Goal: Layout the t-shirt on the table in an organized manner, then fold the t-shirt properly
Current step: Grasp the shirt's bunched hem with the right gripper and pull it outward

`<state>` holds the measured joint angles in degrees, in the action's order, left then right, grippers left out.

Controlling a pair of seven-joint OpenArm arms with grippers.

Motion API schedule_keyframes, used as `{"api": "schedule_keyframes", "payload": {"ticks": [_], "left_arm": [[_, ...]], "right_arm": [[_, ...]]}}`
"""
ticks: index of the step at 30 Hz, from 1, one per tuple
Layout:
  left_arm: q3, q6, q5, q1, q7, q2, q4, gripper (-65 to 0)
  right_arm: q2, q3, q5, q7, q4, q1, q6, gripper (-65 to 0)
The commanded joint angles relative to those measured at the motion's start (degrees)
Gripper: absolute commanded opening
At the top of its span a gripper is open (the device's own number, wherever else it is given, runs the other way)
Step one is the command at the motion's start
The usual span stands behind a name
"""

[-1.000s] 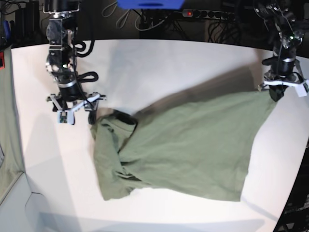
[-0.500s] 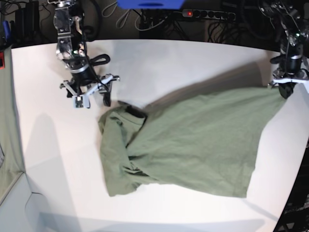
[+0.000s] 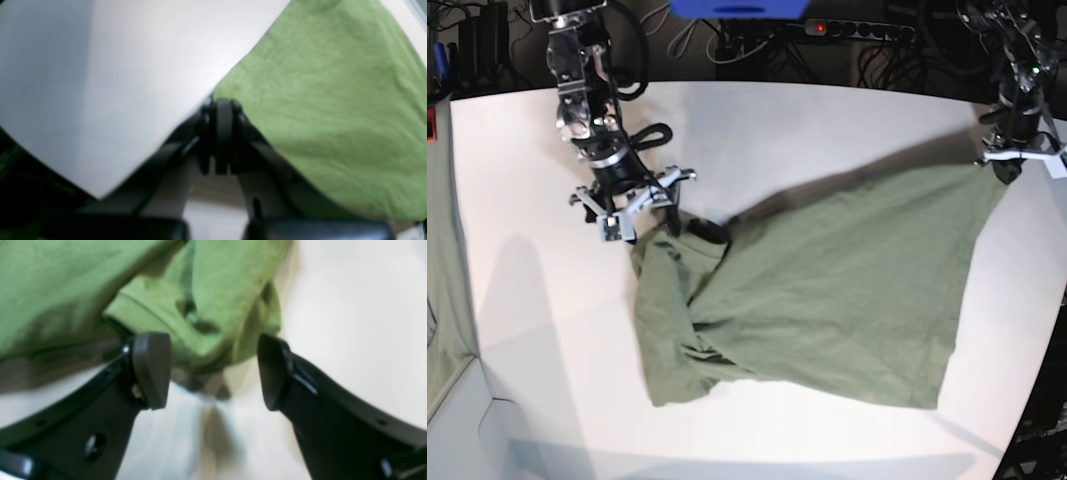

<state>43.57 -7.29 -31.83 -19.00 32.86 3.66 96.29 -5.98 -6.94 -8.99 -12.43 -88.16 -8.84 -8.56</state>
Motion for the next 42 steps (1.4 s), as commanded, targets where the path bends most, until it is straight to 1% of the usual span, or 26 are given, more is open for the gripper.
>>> {"api": "schedule_keyframes", "payload": {"ticks": [1,11,16,17,20,23,27,29,31,33,37,40,42], "left_arm": [[0.16,-0.32,-0.56,0.24,-1.17,0.78,0.37,-64.6],[0.25,-0.40,-0.56,0.32,-1.26,0.87,-2.36,-64.6],[0.25,-0.40,-0.56,0.41,-1.26,0.87,-2.36,-64.6],[0.25,-0.40,-0.56,0.41,-1.26,0.87,-2.36,-64.6],[0.25,-0.40,-0.56,0.50,-1.26,0.87,-2.36,-64.6],[0.25,-0.40,-0.56,0.50,-1.26,0.87,-2.36,-64.6],[0.25,-0.40,-0.47,1.20,-1.26,0.87,-2.80,-64.6],[0.25,-0.40,-0.47,1.20,-1.26,0.87,-3.68,-64.6],[0.25,-0.40,-0.47,1.29,-1.26,0.87,-4.29,-64.6],[0.25,-0.40,-0.47,1.29,-1.26,1.04,-5.17,-64.6],[0.43,-0.40,-0.56,1.11,-1.26,2.62,-5.35,-64.6],[0.96,-0.40,-0.65,0.94,-1.26,3.24,-5.17,-64.6],[2.36,-0.40,-0.74,1.03,-1.26,3.15,-4.99,-64.6]], "right_arm": [[-0.13,0.04,-0.10,1.48,-0.85,1.06,-0.37,-23.9],[-0.04,0.04,-0.10,1.39,-0.68,2.47,-0.37,-24.5],[-0.04,-1.46,-0.19,1.39,1.17,2.47,-0.37,-24.7],[-0.04,-1.46,-0.19,1.39,1.52,2.56,-0.37,-25.6],[-0.04,-1.46,-0.19,1.39,2.05,2.56,-0.37,-30.8],[1.10,-1.10,-0.19,1.48,2.05,2.99,-0.37,-37.3],[1.27,-1.10,-0.10,1.39,2.14,4.31,-0.37,-45.2],[1.19,-1.10,-0.10,1.39,2.14,4.49,-0.37,-51.1],[1.10,-1.10,-0.10,1.39,2.05,4.84,-0.37,-58.5],[1.01,-0.84,-0.02,1.39,2.05,6.86,-0.37,-64.7],[-0.04,2.06,-0.02,-1.33,1.61,10.99,-0.37,-65.0],[-0.31,3.82,-0.02,-4.67,1.70,15.83,-0.37,-65.0],[-1.19,4.35,-0.02,-5.99,2.05,18.82,-0.37,-65.0]]}}
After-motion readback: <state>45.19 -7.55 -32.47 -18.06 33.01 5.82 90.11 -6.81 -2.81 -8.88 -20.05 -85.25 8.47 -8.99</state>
